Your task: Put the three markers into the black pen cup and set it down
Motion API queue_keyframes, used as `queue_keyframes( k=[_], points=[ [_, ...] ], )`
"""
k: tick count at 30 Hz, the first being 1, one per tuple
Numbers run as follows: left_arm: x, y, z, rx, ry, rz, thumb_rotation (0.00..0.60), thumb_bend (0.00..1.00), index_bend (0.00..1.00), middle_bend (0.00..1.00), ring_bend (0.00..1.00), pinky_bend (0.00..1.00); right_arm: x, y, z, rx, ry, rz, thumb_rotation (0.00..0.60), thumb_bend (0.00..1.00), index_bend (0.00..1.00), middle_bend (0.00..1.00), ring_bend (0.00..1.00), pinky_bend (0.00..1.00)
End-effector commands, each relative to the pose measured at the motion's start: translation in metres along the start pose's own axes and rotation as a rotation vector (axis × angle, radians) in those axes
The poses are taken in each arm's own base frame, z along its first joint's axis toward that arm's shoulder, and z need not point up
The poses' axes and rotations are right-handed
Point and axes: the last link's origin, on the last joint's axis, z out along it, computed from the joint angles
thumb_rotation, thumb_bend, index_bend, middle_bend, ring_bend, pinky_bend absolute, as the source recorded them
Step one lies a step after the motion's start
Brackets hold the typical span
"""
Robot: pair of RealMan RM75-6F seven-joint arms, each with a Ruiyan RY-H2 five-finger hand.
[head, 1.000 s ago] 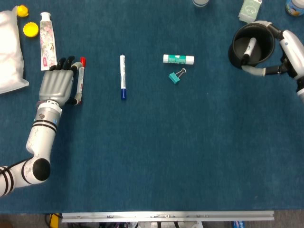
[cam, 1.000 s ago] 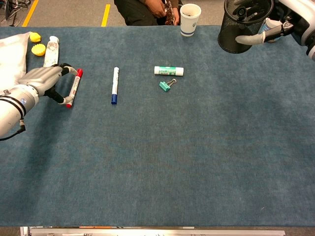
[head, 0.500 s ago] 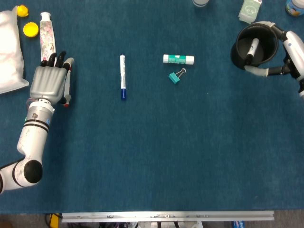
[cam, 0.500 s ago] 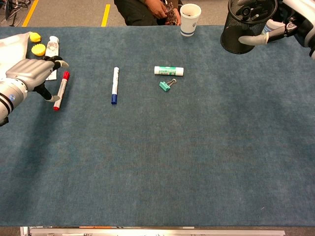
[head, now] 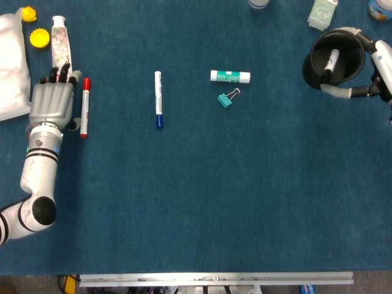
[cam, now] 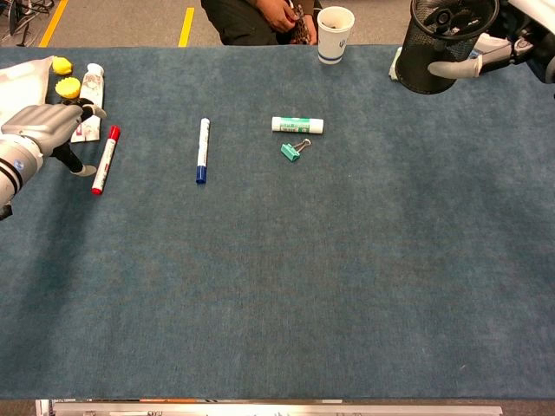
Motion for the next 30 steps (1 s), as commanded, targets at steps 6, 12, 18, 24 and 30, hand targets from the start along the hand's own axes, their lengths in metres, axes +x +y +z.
queue_keyframes(
  k=[6,12,18,24,30],
  points=[
    [0.009,-0.002,-0.008,-0.003,-0.013,-0.079,0.600,0.22,0.13,0.00,0.00,0.18,0.000,0.001,0.001,0.001,-0.001,0.001,0.600,0.16,0.37,0.35,0.28,0.29],
    [0.011,0.003,-0.025,-0.070,-0.017,-0.056,0.600,0.22,0.24,0.00,0.00,0.18,-0.002,0.001,0.000,0.002,-0.006,0.004,0.600,0.16,0.38,0.35,0.28,0.29],
    [0.008,0.009,-0.030,-0.155,-0.005,0.032,0.600,0.22,0.29,0.00,0.00,0.18,-0.001,0.001,-0.001,0.003,-0.007,0.005,0.600,0.16,0.38,0.35,0.28,0.29],
    [0.006,0.009,-0.027,-0.252,0.021,0.154,0.600,0.22,0.34,0.00,0.00,0.15,0.001,0.002,-0.003,0.000,0.001,0.004,0.600,0.16,0.38,0.35,0.28,0.29],
    [0.003,0.001,-0.020,-0.323,0.059,0.280,0.600,0.22,0.42,0.00,0.00,0.15,0.003,0.003,-0.004,-0.007,0.005,0.004,0.600,0.16,0.38,0.35,0.28,0.29]
  ],
)
